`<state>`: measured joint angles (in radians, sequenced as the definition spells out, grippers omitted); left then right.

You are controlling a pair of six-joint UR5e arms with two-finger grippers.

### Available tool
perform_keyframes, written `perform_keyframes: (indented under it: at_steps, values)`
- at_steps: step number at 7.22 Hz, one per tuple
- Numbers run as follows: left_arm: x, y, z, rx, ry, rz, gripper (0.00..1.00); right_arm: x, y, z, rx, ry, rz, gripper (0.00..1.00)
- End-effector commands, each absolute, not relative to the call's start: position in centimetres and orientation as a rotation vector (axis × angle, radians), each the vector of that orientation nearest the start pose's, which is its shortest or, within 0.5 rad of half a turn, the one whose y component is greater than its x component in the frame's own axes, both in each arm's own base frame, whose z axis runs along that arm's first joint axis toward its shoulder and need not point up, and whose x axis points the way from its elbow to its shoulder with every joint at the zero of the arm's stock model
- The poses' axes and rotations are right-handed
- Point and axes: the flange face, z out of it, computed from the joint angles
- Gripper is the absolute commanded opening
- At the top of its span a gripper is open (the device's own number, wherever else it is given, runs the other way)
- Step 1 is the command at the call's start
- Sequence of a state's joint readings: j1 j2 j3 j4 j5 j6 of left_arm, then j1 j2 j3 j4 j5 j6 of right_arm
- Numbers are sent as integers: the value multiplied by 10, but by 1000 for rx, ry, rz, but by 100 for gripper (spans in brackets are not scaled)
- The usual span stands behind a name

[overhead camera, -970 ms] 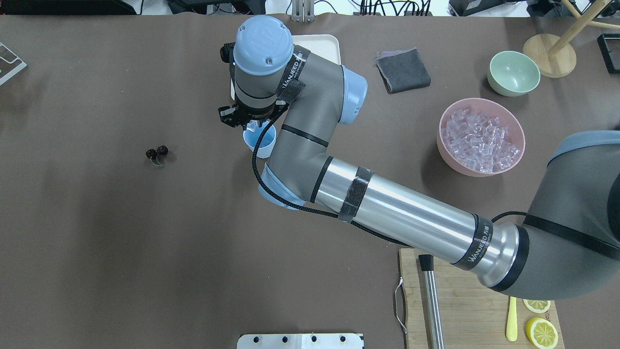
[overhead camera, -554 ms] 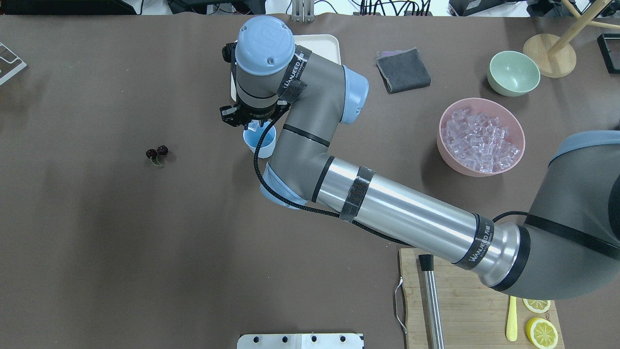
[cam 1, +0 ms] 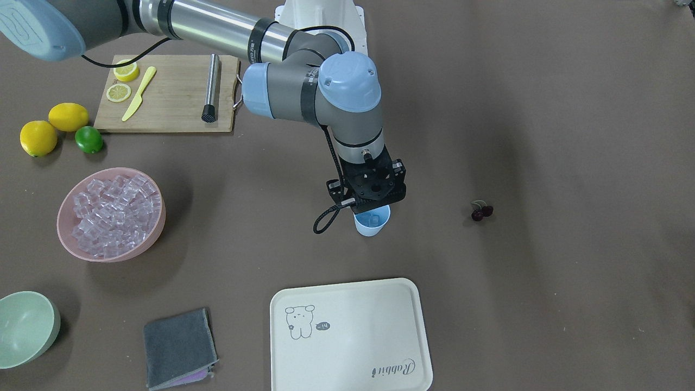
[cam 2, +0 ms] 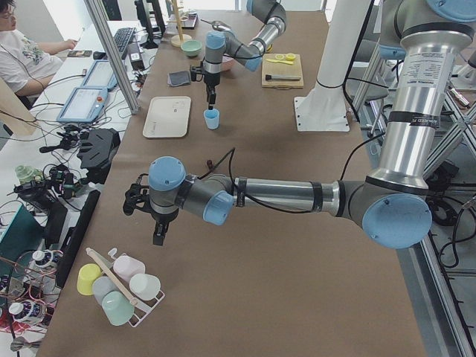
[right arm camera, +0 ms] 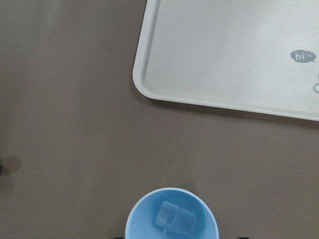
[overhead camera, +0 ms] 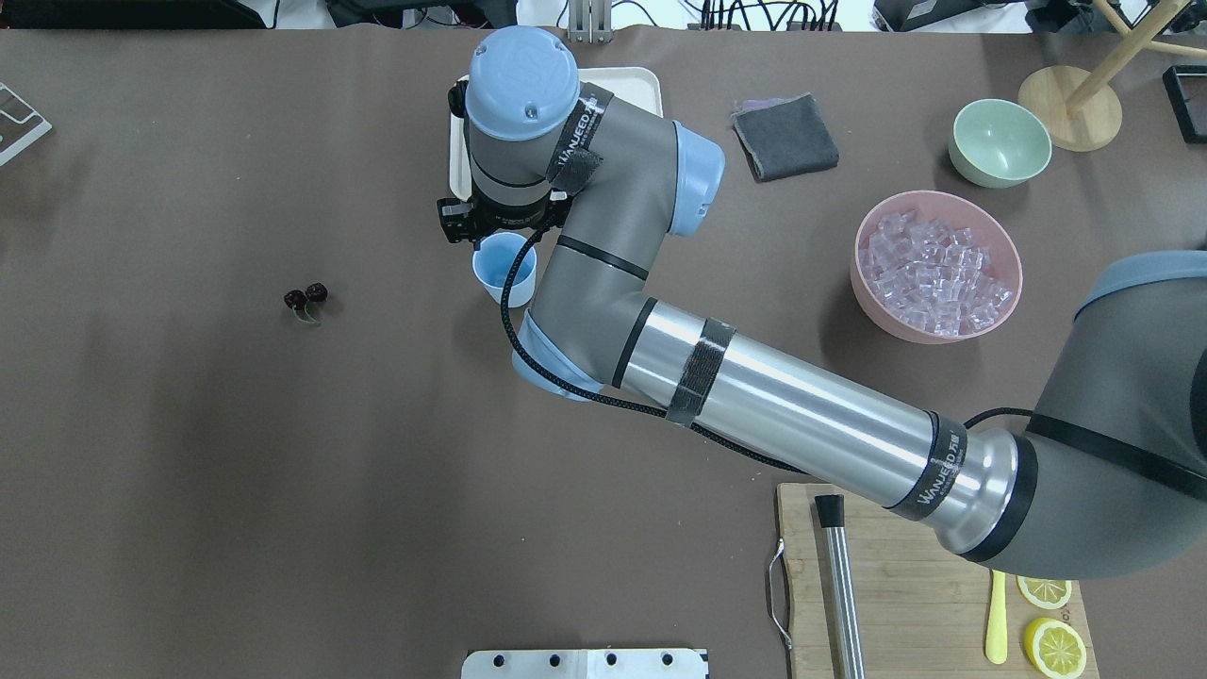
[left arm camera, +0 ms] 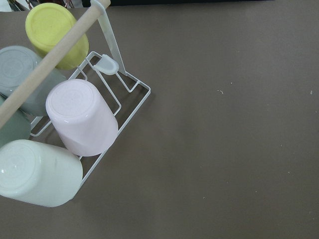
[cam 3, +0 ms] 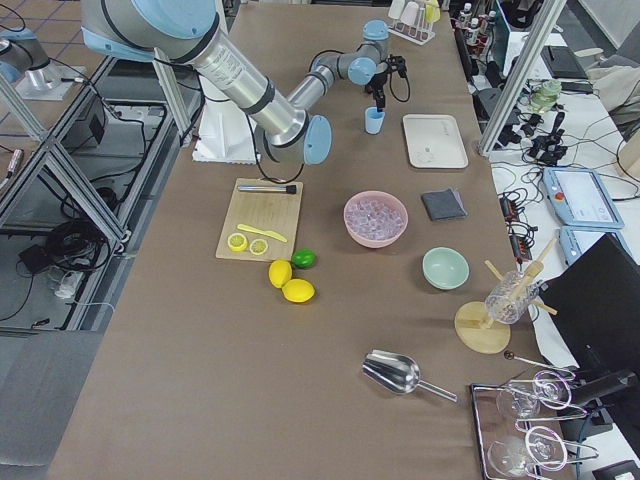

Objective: Put ice and cherries in cup
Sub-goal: 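Open the right gripper to drop the ice cube into the cup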

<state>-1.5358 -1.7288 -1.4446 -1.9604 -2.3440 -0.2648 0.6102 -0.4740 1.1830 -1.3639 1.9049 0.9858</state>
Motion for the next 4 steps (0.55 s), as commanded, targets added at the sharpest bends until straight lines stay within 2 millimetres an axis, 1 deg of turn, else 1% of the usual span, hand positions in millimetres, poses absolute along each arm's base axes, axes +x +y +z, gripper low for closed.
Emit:
perform_keyframes:
  at_steps: [1, 2, 3, 4]
  values:
    - [-43, -581, 594, 280, 813, -53, 98, -545, -567, 78, 179, -905, -119, 89]
    - [-43, -581, 594, 281, 813, -52, 98, -488, -574, 128, 161, -911, -129, 88]
    - [-43, -580, 595, 278, 813, -54, 98, -433, -566, 187, 176, -906, -157, 86]
    - [-43, -580, 593, 284, 814, -51, 98, -380, -563, 237, 197, -888, -197, 87]
